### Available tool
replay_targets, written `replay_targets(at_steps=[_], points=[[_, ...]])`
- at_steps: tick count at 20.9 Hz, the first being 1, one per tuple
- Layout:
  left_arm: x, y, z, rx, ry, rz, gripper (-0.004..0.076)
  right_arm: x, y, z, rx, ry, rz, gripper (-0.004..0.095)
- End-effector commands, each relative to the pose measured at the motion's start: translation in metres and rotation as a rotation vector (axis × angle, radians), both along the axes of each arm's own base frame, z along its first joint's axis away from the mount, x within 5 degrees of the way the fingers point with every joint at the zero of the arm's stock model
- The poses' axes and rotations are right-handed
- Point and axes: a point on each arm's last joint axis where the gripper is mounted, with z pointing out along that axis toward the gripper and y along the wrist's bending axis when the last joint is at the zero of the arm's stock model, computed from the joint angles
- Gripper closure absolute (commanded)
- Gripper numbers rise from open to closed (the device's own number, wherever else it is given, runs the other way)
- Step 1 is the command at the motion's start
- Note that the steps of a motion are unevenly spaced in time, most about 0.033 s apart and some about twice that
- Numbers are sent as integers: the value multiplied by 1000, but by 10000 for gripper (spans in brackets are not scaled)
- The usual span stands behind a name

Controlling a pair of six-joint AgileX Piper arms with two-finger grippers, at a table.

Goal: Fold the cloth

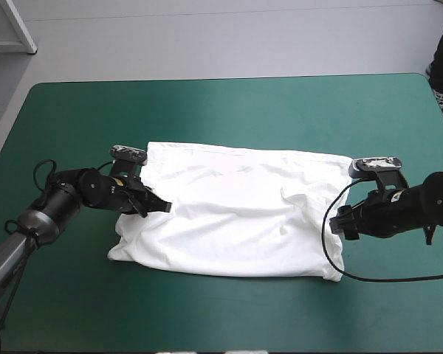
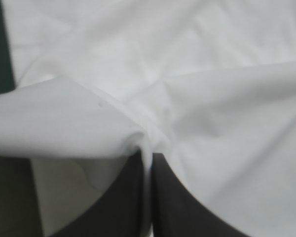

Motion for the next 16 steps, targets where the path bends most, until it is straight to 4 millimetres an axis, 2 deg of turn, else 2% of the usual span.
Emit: replay_targets(at_steps=[1,5,7,10,12,16], points=[[-5,-27,18,-53,-117,-68,705,0,-1,15,21,-84,-8,237],[-3,-37,8,-27,-97,-120,685,0,-1,15,20,-86,-4,240],[-1,-38,3,-22,-80,-121,567,0,0,15,21,-86,-4,240],[-2,-38,1,-18,-60,-129,208,1,-1,15,19,-96,-1,240],[-3,-38,1,-2,-56,-157,69,2,-1,16,20,-106,-4,239],[1,-38,12,2,-93,-166,69,2,-1,16,21,-112,-7,240]])
